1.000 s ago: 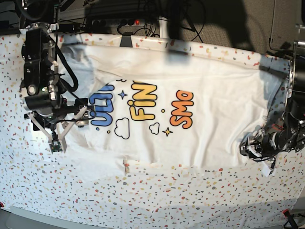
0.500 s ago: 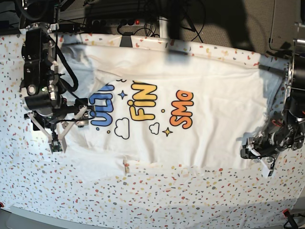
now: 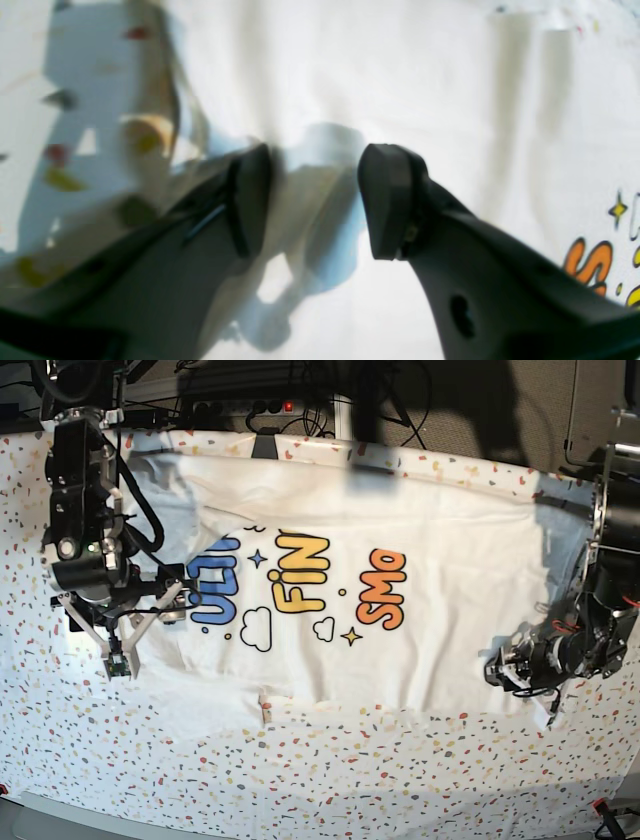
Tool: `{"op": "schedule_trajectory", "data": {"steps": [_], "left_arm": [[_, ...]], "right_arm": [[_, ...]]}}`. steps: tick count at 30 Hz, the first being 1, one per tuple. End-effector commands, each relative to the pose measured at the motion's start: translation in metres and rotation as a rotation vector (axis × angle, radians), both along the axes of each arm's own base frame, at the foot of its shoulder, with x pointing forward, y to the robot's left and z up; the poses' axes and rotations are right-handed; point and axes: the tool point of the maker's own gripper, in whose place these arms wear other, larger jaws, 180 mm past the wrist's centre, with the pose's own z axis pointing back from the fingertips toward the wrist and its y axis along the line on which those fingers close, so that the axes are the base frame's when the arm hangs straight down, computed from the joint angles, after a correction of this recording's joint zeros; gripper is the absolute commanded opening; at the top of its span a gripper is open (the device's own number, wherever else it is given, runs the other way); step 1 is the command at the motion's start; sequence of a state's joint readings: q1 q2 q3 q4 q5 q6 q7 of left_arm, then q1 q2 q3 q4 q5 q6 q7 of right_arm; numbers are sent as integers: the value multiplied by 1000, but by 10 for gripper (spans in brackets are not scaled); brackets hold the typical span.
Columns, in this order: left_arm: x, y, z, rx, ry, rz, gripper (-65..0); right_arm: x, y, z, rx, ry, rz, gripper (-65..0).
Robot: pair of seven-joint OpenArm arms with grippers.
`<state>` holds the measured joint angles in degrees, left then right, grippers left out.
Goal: Fold the T-shirt properly
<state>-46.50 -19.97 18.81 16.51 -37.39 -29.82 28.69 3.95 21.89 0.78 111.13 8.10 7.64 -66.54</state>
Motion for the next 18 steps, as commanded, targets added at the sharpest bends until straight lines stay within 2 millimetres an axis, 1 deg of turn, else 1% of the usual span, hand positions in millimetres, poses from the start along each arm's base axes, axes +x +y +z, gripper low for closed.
{"op": "schedule_trajectory", "data": {"steps": [1, 3, 4, 6, 7, 9, 11, 12, 13, 14, 18], "left_arm": [[17, 0, 22, -9, -54, 0, -354], [19, -2, 23, -11, -59, -2, -354], [21, 0, 25, -2, -73, -1, -354], [27, 10, 31, 61, -122, -8, -354], [32, 20, 34, 109, -147, 0, -354], [38, 51, 39, 227, -164, 64, -354], [34, 81, 38, 302, -105, 163, -354], [30, 86, 36, 310, -77, 165, -354], [26, 85, 33, 307, -52, 148, -354], [22, 80, 29, 295, -31, 114, -354], [7, 57, 18, 191, 31, 30, -359]], "right_arm": [[7, -4, 14, -16, -45, 0, -180], [7, -4, 14, -16, -46, 0, -180], [7, -4, 14, -17, -46, 0, -180], [7, -4, 13, -17, -44, 1, -180], [6, -4, 13, -17, -42, 0, -180], [6, -4, 12, -17, -39, 0, -180], [6, -4, 12, -18, -38, 0, -180], [5, -4, 12, -18, -37, 0, -180], [5, -4, 12, -17, -36, -1, -180], [5, -4, 12, -16, -36, 0, -180], [4, -5, 10, -17, -25, -3, -180]]}}
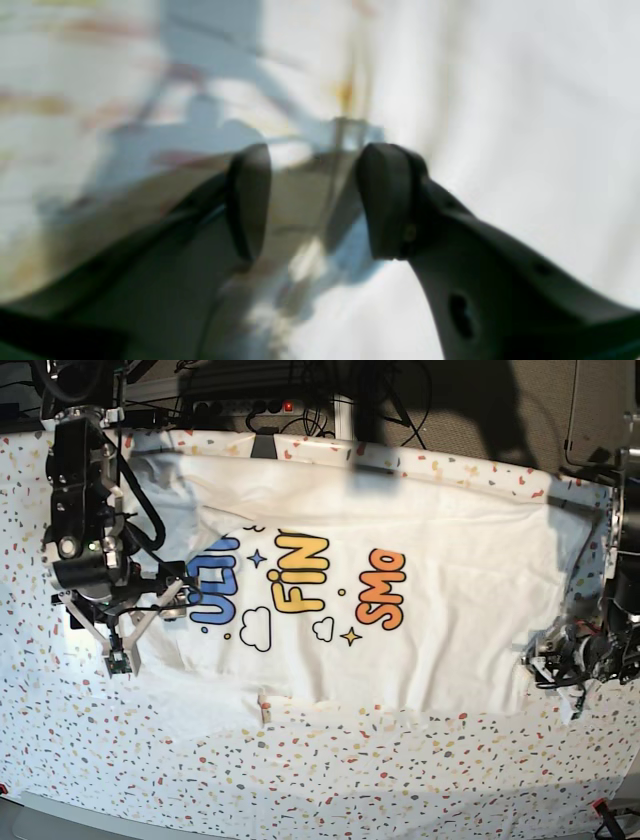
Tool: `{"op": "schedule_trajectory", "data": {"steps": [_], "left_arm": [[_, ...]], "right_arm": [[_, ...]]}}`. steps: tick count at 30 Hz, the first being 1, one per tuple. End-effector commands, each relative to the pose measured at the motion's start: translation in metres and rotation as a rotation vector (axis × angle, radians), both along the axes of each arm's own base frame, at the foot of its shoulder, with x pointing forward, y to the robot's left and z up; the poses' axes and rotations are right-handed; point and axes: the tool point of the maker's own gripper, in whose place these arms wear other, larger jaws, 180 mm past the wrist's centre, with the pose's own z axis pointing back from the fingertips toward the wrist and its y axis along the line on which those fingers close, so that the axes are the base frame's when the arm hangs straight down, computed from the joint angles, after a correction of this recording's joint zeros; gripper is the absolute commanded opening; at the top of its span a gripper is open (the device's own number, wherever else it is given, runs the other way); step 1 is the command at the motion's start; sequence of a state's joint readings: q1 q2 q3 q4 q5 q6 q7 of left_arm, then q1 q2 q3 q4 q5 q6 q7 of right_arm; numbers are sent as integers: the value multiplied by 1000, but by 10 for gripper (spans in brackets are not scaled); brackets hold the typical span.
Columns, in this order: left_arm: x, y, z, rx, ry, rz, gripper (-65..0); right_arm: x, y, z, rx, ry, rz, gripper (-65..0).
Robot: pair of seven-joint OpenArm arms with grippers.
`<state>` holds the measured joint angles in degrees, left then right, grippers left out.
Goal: Fold the T-shirt properly
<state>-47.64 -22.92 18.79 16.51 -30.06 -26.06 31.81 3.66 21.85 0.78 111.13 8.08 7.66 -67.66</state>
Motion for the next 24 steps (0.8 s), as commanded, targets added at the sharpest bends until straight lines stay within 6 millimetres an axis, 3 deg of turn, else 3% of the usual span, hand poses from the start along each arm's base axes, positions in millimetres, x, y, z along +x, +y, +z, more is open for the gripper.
{"op": "schedule_trajectory", "data": {"steps": [1, 6, 14, 16, 19, 24], "left_arm": [[15, -1, 22, -28, -47, -11, -359], [15, -38, 25, -159, -44, -69, -358], [25, -33, 34, -162, -118, -45, -368], [29, -32, 37, -166, -152, -35, -431], [35, -32, 42, -172, -189, -25, -650], [37, -32, 44, -173, -206, -21, -650]], "right_arm": [[7, -4, 14, -17, -44, 0, -180], [6, -5, 12, -17, -34, -2, -180], [4, -5, 11, -18, -26, -4, -180], [5, -5, 11, -18, -27, -4, -180], [5, -5, 11, -18, -27, -4, -180], [5, -5, 11, -18, -27, -4, -180]]}}
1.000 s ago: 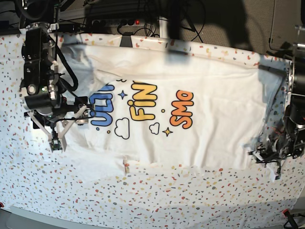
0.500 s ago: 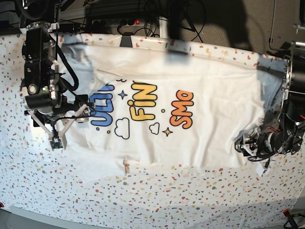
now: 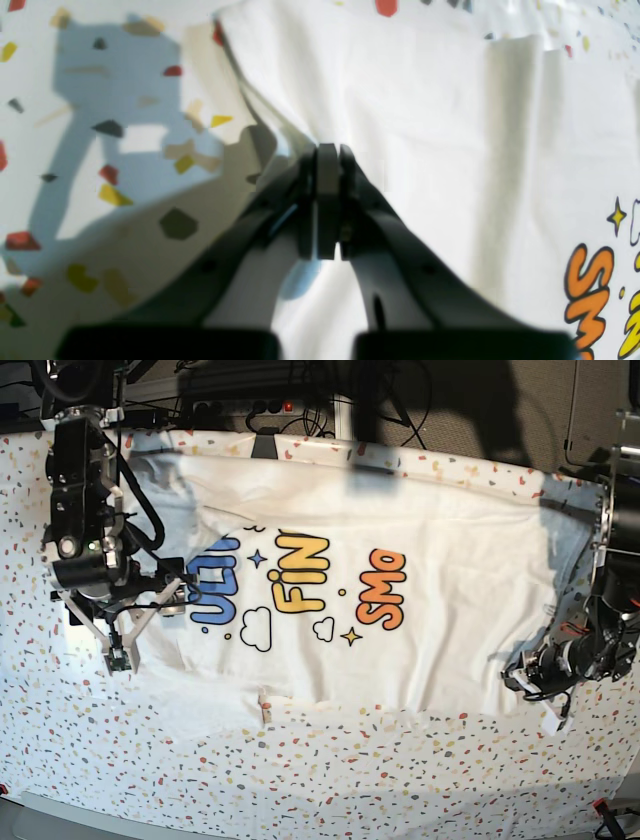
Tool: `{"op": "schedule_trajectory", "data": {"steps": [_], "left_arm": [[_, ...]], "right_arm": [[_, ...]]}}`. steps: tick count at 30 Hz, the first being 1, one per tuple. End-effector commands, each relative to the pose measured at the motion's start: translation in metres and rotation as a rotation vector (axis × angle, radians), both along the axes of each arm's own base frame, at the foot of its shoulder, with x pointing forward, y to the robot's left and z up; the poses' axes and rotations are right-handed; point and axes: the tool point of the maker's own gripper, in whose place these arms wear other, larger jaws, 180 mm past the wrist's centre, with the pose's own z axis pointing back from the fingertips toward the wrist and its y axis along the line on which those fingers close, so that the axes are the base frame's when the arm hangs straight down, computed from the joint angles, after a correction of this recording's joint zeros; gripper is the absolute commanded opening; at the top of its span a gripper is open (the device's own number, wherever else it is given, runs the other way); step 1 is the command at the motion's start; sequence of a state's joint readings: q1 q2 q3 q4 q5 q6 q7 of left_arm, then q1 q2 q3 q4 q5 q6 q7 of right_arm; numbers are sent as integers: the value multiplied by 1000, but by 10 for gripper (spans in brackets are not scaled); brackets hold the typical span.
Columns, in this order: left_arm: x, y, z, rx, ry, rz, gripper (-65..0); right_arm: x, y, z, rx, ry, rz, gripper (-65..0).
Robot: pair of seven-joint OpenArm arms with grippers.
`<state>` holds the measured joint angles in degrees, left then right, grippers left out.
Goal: Fold the T-shirt properly
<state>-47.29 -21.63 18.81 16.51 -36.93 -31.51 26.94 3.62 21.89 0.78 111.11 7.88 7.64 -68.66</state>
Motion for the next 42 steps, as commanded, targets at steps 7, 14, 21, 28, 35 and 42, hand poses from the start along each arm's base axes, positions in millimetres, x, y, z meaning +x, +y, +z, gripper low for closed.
{"op": "schedule_trajectory", "data": {"steps": [7, 14, 21, 28, 35, 42], "left_arm": [[21, 13, 23, 117, -113, -39, -650], [26, 13, 29, 108, -157, -26, -620], [26, 22, 23, 131, -165, 39, -474], [25, 23, 21, 92, -148, 67, -474], [7, 23, -8, 79, -59, 96, -474], [-4, -4, -13, -56, 35, 63, -481]], "right_arm": [[7, -3, 13, -13, -44, 3, -180], [7, -3, 13, -13, -43, 2, -180], [6, -4, 12, -14, -36, 1, -180], [5, -4, 11, -14, -29, -1, -180], [4, -4, 10, -15, -18, -4, -180], [4, -5, 10, -15, -19, -3, -180]]}}
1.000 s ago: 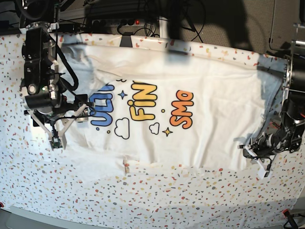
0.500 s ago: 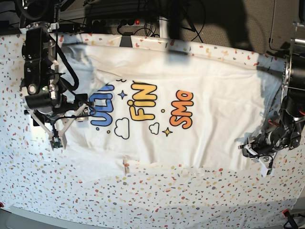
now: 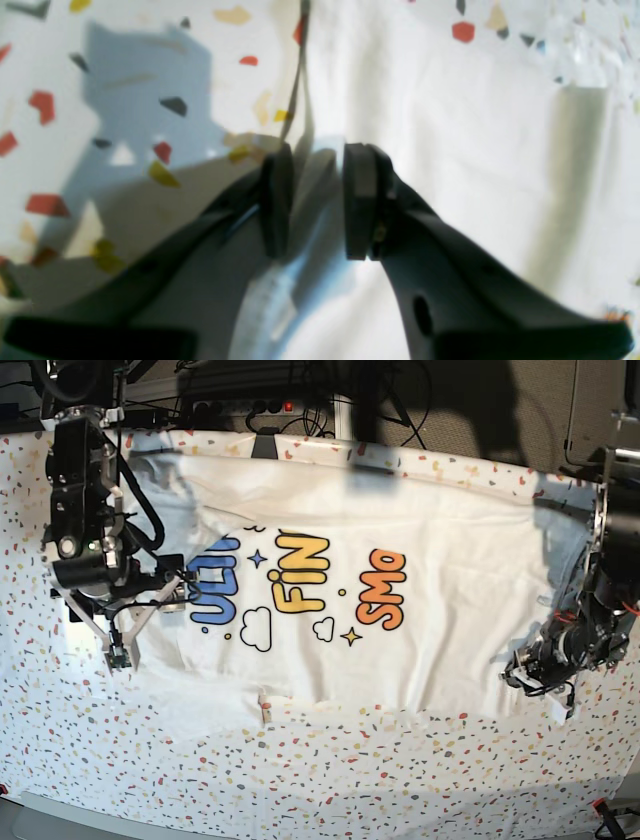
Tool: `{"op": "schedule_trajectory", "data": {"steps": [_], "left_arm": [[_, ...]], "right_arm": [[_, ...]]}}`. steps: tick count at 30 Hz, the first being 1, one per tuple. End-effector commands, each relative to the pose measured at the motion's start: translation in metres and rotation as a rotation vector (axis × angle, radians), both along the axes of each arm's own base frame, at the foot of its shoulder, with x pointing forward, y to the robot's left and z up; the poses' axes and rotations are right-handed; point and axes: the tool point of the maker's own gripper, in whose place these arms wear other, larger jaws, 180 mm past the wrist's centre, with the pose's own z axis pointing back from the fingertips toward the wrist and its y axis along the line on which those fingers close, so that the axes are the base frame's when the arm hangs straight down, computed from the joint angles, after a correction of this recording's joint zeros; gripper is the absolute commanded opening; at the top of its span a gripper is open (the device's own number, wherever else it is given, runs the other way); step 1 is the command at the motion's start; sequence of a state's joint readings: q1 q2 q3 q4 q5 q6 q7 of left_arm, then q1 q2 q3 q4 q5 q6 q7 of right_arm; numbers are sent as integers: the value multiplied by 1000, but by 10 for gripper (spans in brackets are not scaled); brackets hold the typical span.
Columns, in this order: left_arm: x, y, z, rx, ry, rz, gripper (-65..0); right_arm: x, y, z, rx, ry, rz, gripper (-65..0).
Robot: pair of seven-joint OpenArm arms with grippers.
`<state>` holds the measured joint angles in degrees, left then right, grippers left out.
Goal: Fold the T-shirt properly
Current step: 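Pull the shirt sides apart with both grippers to smooth it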
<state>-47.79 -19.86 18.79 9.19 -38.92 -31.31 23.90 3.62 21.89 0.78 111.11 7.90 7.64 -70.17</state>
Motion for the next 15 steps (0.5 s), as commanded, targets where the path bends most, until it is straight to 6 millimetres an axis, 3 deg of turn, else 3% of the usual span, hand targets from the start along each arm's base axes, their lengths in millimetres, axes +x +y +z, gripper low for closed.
{"op": "schedule_trajectory", "data": {"steps": [1, 4, 11, 15], "left_arm": [[8, -5, 12, -29, -14, -13, -505], [12, -5, 17, -47, -26, 0, -650], [12, 6, 20, -35, -34, 15, -650], [12, 6, 20, -35, -34, 14, -650]], "right_arm": [[7, -4, 13, -14, -45, 3, -180], [7, -3, 13, -14, -44, 3, -180], [20, -18, 20, -91, -121, -18, -180], [34, -32, -4, -90, -107, -39, -180]]}}
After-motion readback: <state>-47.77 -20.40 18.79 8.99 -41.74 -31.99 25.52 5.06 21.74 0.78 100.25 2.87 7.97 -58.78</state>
